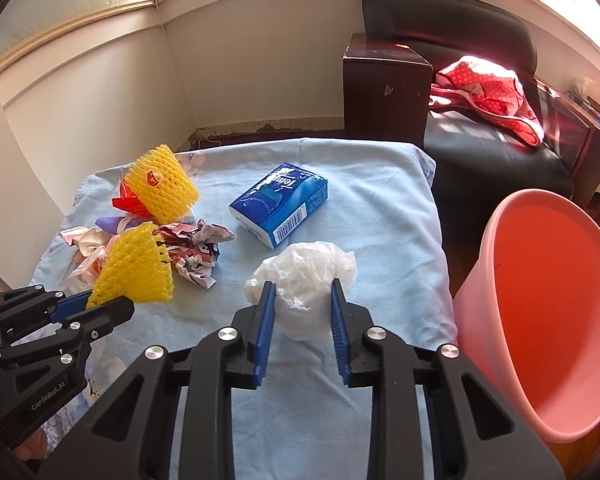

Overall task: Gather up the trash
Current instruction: 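Grasp the yellow foam net with the left tool while the right tool grasps the white plastic bag, then carry the foam net and white bag in both tools over the pink basin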

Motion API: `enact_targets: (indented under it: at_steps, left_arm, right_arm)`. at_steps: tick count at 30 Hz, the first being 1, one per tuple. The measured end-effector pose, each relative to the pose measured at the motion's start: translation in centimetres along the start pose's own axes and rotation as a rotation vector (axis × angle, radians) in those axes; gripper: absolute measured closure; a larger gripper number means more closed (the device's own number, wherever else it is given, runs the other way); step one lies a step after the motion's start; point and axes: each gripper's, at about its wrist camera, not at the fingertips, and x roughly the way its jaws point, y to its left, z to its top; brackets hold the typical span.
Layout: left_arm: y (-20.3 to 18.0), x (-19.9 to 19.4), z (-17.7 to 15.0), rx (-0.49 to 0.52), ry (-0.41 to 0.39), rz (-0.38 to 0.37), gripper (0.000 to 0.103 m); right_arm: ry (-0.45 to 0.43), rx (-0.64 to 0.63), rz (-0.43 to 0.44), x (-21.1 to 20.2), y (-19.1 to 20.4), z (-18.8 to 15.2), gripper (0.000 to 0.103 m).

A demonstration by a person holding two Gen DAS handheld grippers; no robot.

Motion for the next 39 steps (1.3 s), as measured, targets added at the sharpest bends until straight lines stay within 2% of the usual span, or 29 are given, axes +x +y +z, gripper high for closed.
enact_targets:
  at_steps: [9, 18, 29, 39]
  left_arm:
    - [-2.7, -1.7, 2.8, 0.029, -0.075, -0.014, 0.086]
    - [-9.9, -3.3, 6.7, 0.139, -0.169, -0.075, 0.086]
    - [-18.4, -2.2, 8.9, 0.244, -0.169, -0.142, 0.086]
    - [-23.4, 1.4, 9.8, 0.303, -0.118, -0.144, 0.086]
  right_arm:
    - [-0.105, 0.013, -0.081, -4.1, -1.2, 0.4, 0.077]
    - [-0.179, 0.101, -0.239, -8.5, -6.3, 0.4, 0.077]
    - [-0.162, 0.220, -0.405, -10.3, -13.0, -1.4, 0.077]
    - [-0.096, 0.268, -0.497, -8.2, -16.0, -2.2, 0.077]
